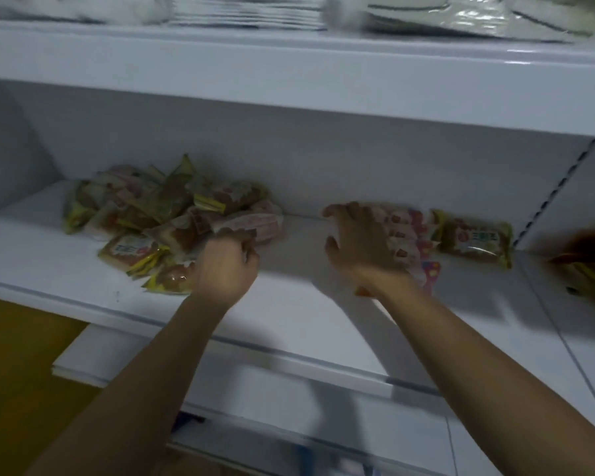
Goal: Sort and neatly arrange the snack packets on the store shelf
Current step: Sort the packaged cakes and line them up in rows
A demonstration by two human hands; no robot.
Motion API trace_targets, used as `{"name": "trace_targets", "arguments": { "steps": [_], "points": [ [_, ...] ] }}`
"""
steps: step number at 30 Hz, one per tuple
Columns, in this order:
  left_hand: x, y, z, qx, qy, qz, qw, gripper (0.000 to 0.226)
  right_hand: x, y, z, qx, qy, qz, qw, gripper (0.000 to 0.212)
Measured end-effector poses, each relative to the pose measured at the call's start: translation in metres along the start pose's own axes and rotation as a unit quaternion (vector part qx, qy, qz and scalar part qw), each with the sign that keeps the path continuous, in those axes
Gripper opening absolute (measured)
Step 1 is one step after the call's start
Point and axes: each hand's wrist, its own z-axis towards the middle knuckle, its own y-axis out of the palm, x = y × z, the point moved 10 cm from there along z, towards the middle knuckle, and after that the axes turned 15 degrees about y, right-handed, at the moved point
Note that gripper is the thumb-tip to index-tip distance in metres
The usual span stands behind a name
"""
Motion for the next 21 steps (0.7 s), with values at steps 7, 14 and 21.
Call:
{"name": "trace_targets", "arguments": {
  "steps": [7,14,21],
  "points": [
    [-0.064,-0.011,-0.012,-0.025,0.017,0.017,0.999,0.027,-0.104,0.113,0.039,-0.126,-0.061,-0.065,0.988,0.078],
    [-0.091,-0.013,-0.009,0.001,0.039,-0.041,0.998,0.015,-0.094,0.121,0.054,-0.017,0.03,-0.182,0.983,0.055],
    [-0.091,-0.008,0.002,0.027,-0.174,-0.423,0.889,0.035,-0.085,0.042,-0.005,0.165,0.039,-0.003,0.986,0.049]
  ]
}}
